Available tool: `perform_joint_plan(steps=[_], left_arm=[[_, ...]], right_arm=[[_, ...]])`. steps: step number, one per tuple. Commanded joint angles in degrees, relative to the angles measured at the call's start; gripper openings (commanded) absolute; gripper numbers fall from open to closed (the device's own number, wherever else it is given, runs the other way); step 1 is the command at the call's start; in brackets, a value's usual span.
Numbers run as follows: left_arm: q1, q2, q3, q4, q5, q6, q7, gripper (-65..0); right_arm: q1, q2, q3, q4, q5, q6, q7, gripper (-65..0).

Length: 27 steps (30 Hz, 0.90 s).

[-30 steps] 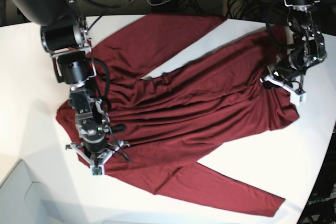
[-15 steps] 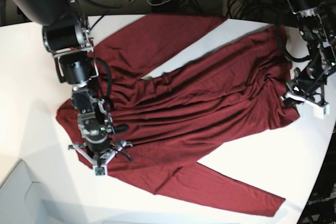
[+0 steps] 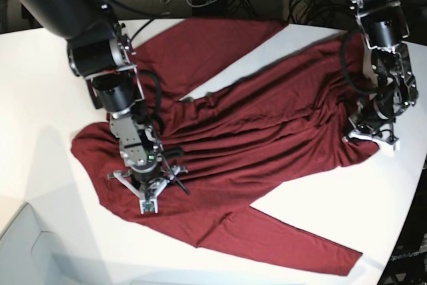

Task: Layout the t-shirt on the table in an organized manner, then fold the t-shirt properly
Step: 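Lower the shirt with both grippers and smooth the hem flat, then regrasp the shirt edges with both grippers and pull them apart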

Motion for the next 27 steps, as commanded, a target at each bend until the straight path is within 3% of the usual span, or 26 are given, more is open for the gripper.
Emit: perform_joint_plan(steps=[1, 5, 9, 17, 27], left_arm=[[-0.7, -1.1, 0.7, -0.5, 2.8, 0.6, 0.4, -59.7], [-0.7, -1.5, 1.0, -2.1, 7.2, 0.2, -0.1, -59.7], [1.6, -2.2, 1.0, -0.2, 7.3, 0.1, 0.4, -59.7], [5.0, -2.5, 1.0, 8.6, 7.3, 0.0, 11.8, -59.7], [11.1, -2.1, 1.4, 16.9, 6.4, 0.0, 14.6, -59.7]], right_arm=[[2.1, 0.9, 0.0, 0.8, -0.3, -0.4, 1.5, -65.0], [2.1, 3.2, 0.1, 0.8, -0.3, -0.5, 1.5, -65.0], [1.8, 5.1, 0.4, 0.8, -0.3, -0.5, 1.5, -65.0], [-0.3, 6.9, 0.2, 0.9, -0.2, -0.5, 1.4, -65.0], [-2.1, 8.0, 0.2, 0.9, -0.2, -0.5, 1.5, -65.0]])
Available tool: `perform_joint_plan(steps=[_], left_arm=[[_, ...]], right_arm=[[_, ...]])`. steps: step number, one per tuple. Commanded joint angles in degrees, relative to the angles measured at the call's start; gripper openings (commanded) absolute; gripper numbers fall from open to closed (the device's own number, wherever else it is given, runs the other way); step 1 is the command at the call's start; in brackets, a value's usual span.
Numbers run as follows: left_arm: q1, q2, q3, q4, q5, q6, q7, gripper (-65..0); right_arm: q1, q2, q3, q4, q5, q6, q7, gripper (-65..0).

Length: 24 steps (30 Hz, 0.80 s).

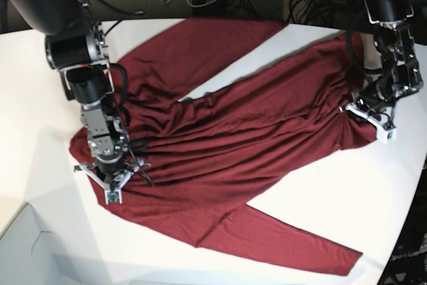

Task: Layout the t-shirt on the table in an organized manner, then fold the t-shirt properly
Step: 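Regrasp the shirt edges with both grippers and pull them apart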

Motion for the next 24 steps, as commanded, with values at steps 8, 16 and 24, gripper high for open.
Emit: perform_joint_plan(steps=[8, 16, 24], left_arm=[[1.4, 1.0, 0.4, 3.2, -2.7, 0.4, 9.4, -59.7], [6.2, 0.2, -0.1, 14.0, -2.7, 0.3, 9.4, -59.8], [6.4, -0.9, -0.2, 23.2, -2.0, 0.5, 8.6, -59.8]], right_arm=[[1.2, 0.2, 0.1, 0.3, 0.0, -0.5, -1.6, -65.0], [1.4, 0.2, 0.2, 1.7, 0.0, -0.5, -1.5, -65.0], [-1.0, -0.1, 0.2, 13.4, 0.0, -0.5, -1.7, -65.0]])
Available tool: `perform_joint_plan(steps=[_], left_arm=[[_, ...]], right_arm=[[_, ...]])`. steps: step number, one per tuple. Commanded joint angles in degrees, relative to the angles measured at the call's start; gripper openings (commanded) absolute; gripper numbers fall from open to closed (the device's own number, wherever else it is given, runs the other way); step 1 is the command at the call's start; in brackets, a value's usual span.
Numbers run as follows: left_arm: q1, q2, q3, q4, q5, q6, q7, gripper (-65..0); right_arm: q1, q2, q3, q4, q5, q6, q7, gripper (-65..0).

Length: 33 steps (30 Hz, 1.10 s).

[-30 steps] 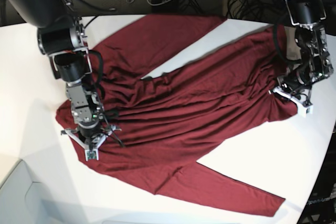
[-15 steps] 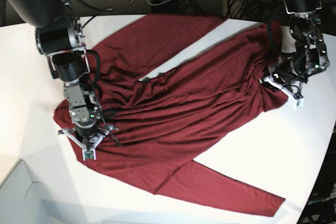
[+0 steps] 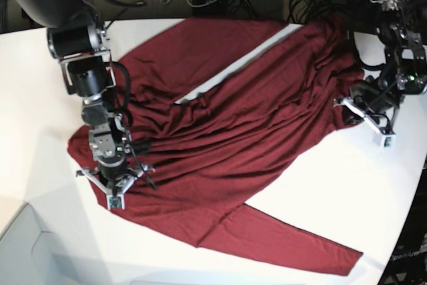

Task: Layout the t-shirt on the table in an organized manner, then fold the t-shirt properly
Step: 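Regrasp the shirt edges with both grippers and pull them apart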

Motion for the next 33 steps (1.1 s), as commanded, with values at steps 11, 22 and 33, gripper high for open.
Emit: perform_joint_plan(steps=[11, 22, 33], left_arm=[[-9.2, -0.4, -0.3, -20.5, 0.2, 0.2, -4.8, -59.8], [-9.0, -0.7, -0.1, -22.8, 0.2, 0.1, -8.9, -59.8], [-9.3, -0.6, 0.0, -22.9, 0.3, 0.1, -9.0, -59.8]], right_arm=[[6.5, -8.1, -0.1, -4.9, -0.3, -0.5, 1.7, -65.0], [12.0, -10.1, -0.2, -19.9, -0.3, -0.4, 5.2, -65.0], [10.8, -1.7, 0.4, -20.7, -0.1, -0.9, 5.7, -65.0]])
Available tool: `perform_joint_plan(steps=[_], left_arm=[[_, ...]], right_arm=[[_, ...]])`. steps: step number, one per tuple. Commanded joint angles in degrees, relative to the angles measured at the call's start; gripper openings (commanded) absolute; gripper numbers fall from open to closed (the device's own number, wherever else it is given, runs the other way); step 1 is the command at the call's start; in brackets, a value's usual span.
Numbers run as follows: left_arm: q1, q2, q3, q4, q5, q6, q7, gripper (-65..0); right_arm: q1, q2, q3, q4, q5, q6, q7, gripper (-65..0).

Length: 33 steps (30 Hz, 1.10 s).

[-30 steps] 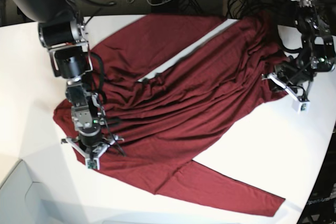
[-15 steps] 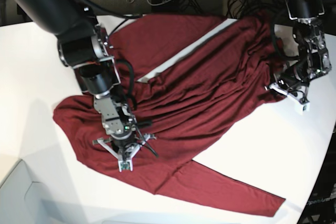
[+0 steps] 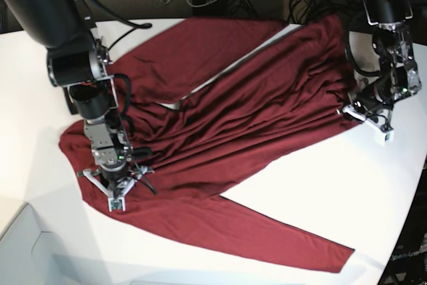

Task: Layout the t-shirt on the table in an organized manner, then fold the t-shirt properly
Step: 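Regrasp the shirt edges with both grippers and pull them apart, then move both grippers outward to the shirt's side edges and grasp them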

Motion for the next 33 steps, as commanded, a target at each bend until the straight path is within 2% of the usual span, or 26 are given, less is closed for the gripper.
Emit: perform_joint_plan(steps=[1, 6, 11, 18, 20, 23, 26, 30, 33], left_arm=[[-1.1, -0.8, 0.0, 0.5, -0.2, 0.0, -0.1, -59.8], [-1.4, -0.3, 0.0, 0.5, -0.3, 0.0, -0.2, -59.8], [-5.0, 0.6, -0.3, 0.6, -0.3, 0.0, -0.2, -59.8], [-10.8, 0.1, -0.4, 1.6, -0.8, 0.1, 0.5, -59.8], [-11.2, -0.4, -0.4, 4.0, -1.0, 0.1, 0.7, -59.8], [-9.2, 0.1, -0.4, 9.1, -1.0, 0.2, 2.2, -59.8], [-6.4, 3.0, -0.4, 11.9, -0.4, 0.2, 3.7, -59.8], [-4.4, 5.2, -0.3, 8.2, 3.7, 0.0, 2.6, -59.8], [-4.3, 5.6, 0.2, 2.8, 7.1, 0.0, -1.8, -59.8]], right_arm=[[1.7, 0.5, 0.1, 0.7, -0.1, -0.7, 0.0, -65.0], [0.1, 1.5, 0.2, 0.9, 0.0, -0.7, 0.1, -65.0], [-0.2, 1.5, 0.2, 1.0, 0.0, -0.7, 0.6, -65.0], [-1.7, 1.5, 0.2, 13.9, 0.0, -0.7, -0.6, -65.0], [-3.1, 1.8, 0.1, 19.8, 0.0, -0.7, -4.1, -65.0], [-5.9, 4.0, 0.3, 29.5, 0.0, -0.7, -9.6, -65.0], [-9.9, 4.7, 1.5, 38.3, -0.1, -0.7, -12.5, -65.0], [-14.5, 5.6, 6.5, 46.7, -0.2, -0.6, -16.3, -65.0], [-16.7, 5.5, 9.4, 50.0, -0.2, -0.4, -18.9, -65.0]])
